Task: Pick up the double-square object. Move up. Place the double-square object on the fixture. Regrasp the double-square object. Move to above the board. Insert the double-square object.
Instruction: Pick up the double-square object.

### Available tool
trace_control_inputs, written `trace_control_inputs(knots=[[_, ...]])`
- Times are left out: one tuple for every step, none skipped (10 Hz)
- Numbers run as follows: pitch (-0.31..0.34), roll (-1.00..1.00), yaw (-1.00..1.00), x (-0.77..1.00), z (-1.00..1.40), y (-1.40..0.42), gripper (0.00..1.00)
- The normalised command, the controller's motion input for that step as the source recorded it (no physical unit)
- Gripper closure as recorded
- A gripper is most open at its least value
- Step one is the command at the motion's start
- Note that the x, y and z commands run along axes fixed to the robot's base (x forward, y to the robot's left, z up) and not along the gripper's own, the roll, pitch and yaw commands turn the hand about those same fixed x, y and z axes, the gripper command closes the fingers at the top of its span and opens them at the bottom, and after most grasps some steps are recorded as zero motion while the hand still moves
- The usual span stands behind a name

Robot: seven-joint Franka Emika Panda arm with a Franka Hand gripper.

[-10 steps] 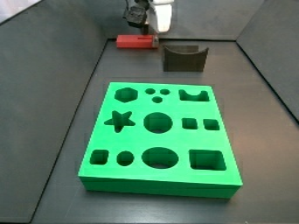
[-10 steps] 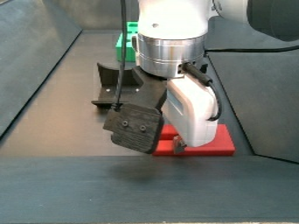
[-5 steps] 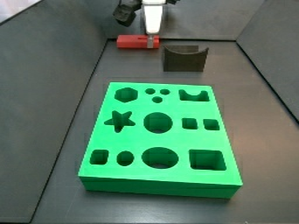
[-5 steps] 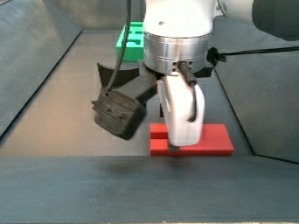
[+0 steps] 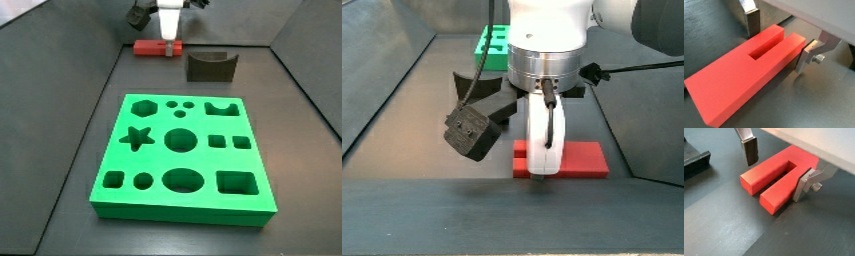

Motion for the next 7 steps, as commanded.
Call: trace_control_inputs(knots=[[-0.143, 0.0, 0.0, 0.0, -0.91, -0.59, 0.0], [-0.143, -0.09, 0.0, 0.0, -0.77, -0.37, 0.0], [-0.127, -0.12, 0.0, 0.02, -0.74, -0.33, 0.0], [0.02, 0.0, 0.0, 0.01, 0.0, 0.0, 0.0], [-0.009, 0.0, 0.0, 0.0, 0.0, 0.0, 0.0], [0.0, 0.0, 0.0, 0.0, 0.0, 0.0, 0.0], [0.0, 0.0, 0.0, 0.0, 0.0, 0.0, 1.0]])
